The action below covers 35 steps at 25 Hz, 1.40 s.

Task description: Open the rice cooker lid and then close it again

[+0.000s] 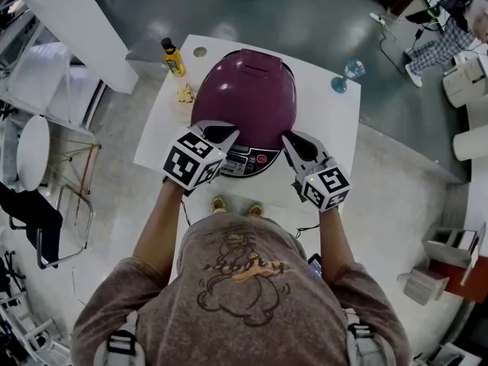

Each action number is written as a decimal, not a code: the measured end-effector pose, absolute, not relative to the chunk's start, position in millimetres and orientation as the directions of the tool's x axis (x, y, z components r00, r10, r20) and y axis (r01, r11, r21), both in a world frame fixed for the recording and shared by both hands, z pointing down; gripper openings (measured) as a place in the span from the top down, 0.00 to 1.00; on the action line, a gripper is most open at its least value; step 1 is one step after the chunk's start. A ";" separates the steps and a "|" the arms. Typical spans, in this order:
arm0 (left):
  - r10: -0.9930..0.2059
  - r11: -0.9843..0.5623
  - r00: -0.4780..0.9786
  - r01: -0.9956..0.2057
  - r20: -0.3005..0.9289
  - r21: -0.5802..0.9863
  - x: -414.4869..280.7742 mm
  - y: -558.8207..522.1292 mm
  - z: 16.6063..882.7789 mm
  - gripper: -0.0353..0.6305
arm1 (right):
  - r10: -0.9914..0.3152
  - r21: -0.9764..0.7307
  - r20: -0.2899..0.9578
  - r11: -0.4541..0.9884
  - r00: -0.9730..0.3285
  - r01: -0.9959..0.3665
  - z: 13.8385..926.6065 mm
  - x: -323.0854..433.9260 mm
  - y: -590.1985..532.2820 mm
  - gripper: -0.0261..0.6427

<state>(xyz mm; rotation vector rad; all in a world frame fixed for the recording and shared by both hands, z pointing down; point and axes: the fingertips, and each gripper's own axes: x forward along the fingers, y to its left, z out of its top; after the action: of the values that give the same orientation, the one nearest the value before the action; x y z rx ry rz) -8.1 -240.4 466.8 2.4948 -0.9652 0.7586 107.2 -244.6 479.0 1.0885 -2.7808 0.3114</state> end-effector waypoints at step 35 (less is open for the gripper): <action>-0.546 -0.769 0.768 -0.618 0.333 0.165 -24.6 -250.5 425.3 0.92 | -0.869 -0.065 0.172 0.459 -0.463 -0.886 437.1 133.0 -211.4 0.96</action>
<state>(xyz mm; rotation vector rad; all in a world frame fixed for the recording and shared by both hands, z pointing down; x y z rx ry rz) -24.6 -250.5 425.3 2.6989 -0.9068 0.3884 133.0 -211.4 437.1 1.5616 -2.5841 0.2207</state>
